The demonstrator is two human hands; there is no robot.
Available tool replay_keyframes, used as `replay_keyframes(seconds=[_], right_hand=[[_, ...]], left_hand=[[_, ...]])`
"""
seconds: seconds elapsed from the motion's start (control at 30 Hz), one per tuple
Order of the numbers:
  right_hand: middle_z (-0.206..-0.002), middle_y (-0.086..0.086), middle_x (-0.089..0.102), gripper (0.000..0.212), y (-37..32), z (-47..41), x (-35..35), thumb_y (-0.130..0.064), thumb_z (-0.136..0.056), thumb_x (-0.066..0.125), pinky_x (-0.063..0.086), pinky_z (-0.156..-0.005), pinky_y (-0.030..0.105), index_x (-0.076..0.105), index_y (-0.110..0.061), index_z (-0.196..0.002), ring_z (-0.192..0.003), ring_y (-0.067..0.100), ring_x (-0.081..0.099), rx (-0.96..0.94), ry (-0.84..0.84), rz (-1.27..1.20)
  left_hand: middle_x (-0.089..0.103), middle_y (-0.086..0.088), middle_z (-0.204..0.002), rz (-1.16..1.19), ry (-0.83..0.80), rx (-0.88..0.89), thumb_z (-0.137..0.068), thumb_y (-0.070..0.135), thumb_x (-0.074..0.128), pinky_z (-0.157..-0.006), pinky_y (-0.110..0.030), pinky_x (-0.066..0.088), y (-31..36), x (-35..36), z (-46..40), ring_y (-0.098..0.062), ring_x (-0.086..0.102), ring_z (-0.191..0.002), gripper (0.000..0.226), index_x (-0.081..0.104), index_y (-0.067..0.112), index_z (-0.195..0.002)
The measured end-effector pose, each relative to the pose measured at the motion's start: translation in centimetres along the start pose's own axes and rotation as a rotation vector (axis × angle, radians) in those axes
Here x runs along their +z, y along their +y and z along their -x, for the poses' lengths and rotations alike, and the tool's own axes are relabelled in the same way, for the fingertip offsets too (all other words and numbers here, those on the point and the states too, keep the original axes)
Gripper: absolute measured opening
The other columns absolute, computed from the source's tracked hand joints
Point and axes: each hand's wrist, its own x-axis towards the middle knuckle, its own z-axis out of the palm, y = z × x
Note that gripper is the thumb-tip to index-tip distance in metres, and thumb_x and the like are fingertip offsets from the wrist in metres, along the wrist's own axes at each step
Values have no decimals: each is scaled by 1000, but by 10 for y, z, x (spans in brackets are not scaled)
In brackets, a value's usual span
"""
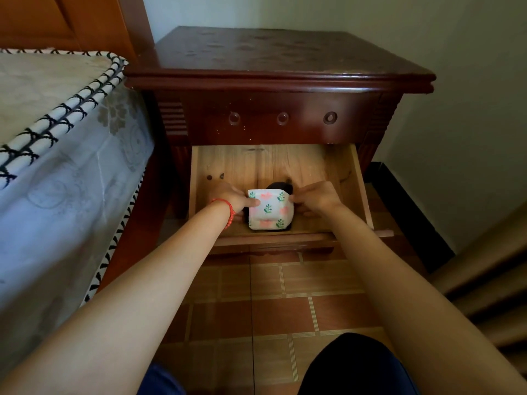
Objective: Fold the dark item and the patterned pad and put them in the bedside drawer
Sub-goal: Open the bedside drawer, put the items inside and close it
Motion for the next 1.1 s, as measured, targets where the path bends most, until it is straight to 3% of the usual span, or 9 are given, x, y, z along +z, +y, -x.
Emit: replay_keyframes(seconds=[0.13, 0.2, 0.3, 0.4, 0.6, 0.8, 1.0, 1.1], right_hand=[[-99, 19, 70, 3, 0, 4, -5, -10, -80, 69, 56, -84, 43, 66, -10, -78, -89, 29, 69, -49, 47, -130], [-95, 15, 71, 4, -2, 8, -8, -12, -82, 67, 57, -83, 39, 67, -9, -79, -86, 26, 69, -52, 72, -195], [-92, 9, 69, 11, -6, 19, -12, -15, -83, 66, 56, -80, 31, 68, -7, -91, -84, 20, 69, -74, 63, -281], [-91, 7, 68, 9, -8, 34, -15, -15, -82, 68, 56, -78, 27, 66, -9, -89, -86, 17, 69, -86, 25, -394], [-90, 9, 67, 8, -10, 61, -24, -13, -87, 62, 53, -87, 33, 58, -13, -80, -94, 23, 67, -121, -51, -683], [-103, 16, 68, 7, -2, 82, -22, -13, -87, 61, 56, -86, 33, 61, -8, -92, -93, 23, 69, -130, -97, -846], [-95, 11, 72, 20, 19, 104, -9, -16, -86, 63, 56, -86, 32, 63, -6, -103, -92, 23, 71, -117, -151, -883], [-88, 9, 73, 11, 32, 115, -5, -15, -86, 62, 57, -84, 31, 66, -9, -95, -90, 23, 71, -117, -193, -883]], left_hand=[[64, -19, -114, 64, 83, 35, -74, 11, 74, -79, -36, 54, 1, -5, 5, -27, 63, -94, 38, 61, 1, -108], [65, -20, -110, 111, 120, 49, -73, 11, 76, -79, -37, 56, 2, -5, 9, -25, 64, -87, 35, 62, 0, -103], [66, -20, -109, 200, 135, 68, -74, 10, 74, -80, -35, 55, 3, -3, 19, -26, 66, -92, 31, 62, -1, -100], [67, -17, -106, 263, 151, 126, -76, 12, 73, -82, -33, 55, 3, -1, 31, -24, 66, -92, 31, 63, -1, -102], [69, -7, -86, 440, 116, 251, -76, 12, 72, -82, -29, 56, 4, -1, 61, -19, 69, -88, 11, 68, 10, -86], [70, -15, -94, 644, 82, 295, -77, 11, 71, -80, -30, 57, -1, 7, 96, -22, 71, -88, 26, 67, 2, -100], [69, -18, -98, 703, 66, 307, -80, 12, 67, -79, -30, 58, -16, 17, 122, -23, 70, -91, 28, 65, -1, -105], [70, -15, -92, 716, 39, 291, -81, 13, 67, -75, -28, 58, -25, 20, 129, -22, 71, -86, 20, 66, 3, -98]])
